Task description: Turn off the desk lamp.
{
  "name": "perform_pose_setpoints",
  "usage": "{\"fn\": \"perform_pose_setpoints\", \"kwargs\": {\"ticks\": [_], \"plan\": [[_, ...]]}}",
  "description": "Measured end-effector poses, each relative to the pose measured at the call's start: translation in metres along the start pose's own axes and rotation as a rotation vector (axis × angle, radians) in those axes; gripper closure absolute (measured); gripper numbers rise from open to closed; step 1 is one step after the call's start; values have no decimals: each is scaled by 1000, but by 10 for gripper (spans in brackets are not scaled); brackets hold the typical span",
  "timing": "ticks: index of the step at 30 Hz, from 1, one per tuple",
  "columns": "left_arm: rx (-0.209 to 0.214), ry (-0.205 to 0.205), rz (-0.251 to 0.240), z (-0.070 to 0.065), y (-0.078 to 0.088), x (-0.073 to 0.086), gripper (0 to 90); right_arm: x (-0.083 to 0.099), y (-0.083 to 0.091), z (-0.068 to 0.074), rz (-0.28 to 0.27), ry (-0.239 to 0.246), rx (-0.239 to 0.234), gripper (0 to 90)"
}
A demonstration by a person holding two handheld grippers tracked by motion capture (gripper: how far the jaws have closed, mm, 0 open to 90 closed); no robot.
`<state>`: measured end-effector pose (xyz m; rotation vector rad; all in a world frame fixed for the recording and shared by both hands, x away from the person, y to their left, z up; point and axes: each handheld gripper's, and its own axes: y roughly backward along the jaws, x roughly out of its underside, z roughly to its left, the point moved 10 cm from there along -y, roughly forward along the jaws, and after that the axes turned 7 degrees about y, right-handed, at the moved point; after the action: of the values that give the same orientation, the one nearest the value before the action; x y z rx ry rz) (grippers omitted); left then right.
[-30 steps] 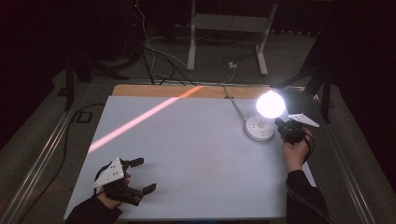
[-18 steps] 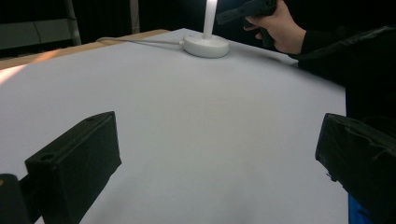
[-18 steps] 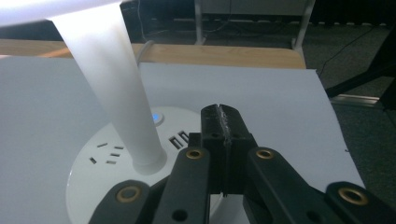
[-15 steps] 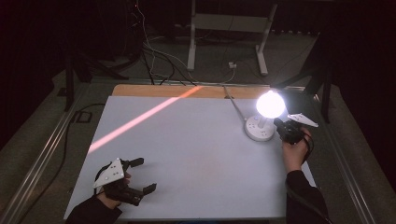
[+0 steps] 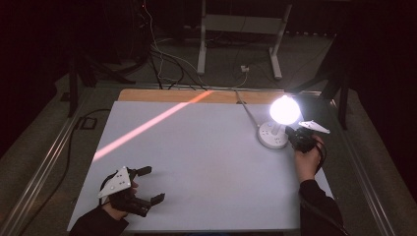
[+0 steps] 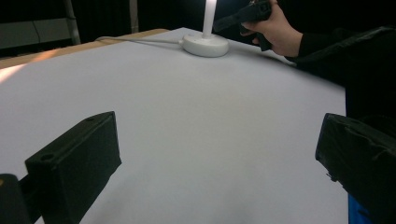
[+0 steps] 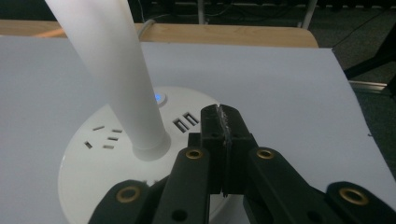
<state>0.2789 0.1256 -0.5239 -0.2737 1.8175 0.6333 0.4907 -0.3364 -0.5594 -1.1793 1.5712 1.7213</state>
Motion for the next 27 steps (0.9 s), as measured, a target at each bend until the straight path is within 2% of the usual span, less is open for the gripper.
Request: {"fn": "perform_pose_setpoints", "kwargs": {"ticks": [27], "plan": [[1,-2,2,0,0,0,6,6,-6,1,27,23,3,896]]}}
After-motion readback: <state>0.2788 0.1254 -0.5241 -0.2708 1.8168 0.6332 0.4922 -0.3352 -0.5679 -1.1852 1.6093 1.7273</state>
